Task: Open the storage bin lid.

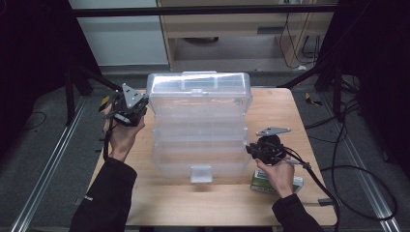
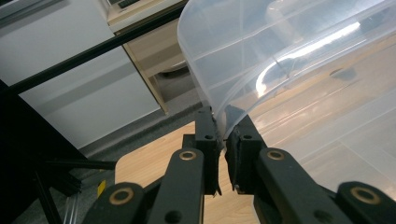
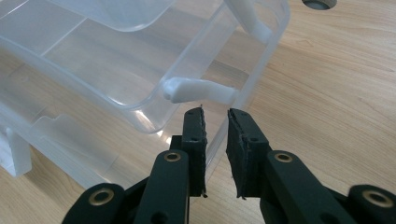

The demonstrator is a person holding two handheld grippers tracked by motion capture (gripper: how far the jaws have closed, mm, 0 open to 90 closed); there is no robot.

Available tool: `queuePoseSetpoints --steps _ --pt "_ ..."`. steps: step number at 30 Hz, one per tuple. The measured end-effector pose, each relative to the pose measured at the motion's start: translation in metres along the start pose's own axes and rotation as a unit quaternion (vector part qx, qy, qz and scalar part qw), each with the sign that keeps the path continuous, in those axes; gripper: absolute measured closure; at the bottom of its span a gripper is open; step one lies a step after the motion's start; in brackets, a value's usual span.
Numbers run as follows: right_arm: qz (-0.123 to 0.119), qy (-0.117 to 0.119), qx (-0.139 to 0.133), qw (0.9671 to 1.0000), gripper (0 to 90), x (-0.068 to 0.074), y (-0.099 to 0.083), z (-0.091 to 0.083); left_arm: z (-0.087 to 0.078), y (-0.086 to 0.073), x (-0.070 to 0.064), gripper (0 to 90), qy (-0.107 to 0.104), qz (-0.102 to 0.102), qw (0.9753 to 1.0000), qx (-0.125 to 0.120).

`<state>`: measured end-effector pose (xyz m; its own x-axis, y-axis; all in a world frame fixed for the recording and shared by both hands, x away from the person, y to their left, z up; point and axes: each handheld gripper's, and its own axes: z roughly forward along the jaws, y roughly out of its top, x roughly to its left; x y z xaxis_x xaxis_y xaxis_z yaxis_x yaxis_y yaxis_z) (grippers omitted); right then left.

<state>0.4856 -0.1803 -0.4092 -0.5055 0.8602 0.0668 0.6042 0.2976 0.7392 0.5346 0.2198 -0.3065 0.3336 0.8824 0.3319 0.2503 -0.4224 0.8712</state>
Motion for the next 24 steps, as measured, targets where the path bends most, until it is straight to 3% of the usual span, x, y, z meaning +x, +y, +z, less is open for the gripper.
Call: queuePoseSetpoints --steps 24 --pt "0.004 0.004 0.001 1.0000 77.1 -0.001 0.000 0.000 0.015 0.010 0.010 83.9 -0.008 -0.015 0.9999 0.004"
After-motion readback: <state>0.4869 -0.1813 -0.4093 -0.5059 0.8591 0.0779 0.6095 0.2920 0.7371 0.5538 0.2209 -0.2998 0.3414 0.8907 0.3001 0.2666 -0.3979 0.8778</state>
